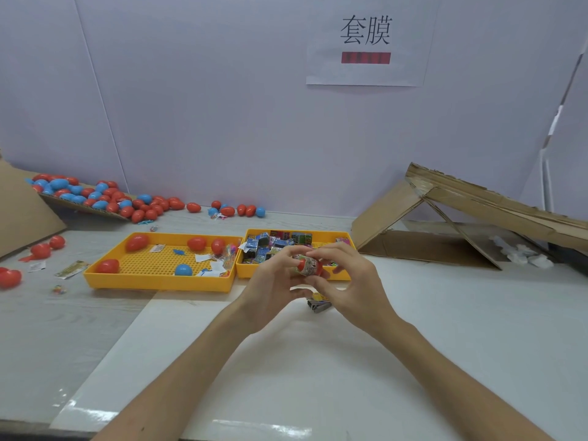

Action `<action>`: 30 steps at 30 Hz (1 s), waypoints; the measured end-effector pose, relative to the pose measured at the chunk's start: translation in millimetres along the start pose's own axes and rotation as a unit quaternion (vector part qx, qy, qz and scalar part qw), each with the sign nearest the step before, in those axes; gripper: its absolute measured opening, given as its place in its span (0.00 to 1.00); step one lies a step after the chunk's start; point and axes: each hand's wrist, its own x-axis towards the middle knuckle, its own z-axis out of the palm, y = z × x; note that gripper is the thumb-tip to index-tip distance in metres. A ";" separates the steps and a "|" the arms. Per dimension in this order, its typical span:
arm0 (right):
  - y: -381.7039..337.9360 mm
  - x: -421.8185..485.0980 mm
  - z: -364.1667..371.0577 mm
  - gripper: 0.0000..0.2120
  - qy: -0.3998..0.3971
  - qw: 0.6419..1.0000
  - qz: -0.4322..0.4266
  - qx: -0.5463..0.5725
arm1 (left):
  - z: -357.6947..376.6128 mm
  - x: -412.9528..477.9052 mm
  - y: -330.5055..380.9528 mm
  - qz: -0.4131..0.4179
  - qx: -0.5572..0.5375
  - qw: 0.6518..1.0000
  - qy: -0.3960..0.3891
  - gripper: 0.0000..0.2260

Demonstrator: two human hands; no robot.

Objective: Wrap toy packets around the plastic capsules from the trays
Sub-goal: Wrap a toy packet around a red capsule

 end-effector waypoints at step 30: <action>-3.1 7.3 -2.6 0.15 -0.027 0.910 0.286 0.298 | 8.2 -2.3 -0.1 0.024 0.000 0.999 -0.033 0.19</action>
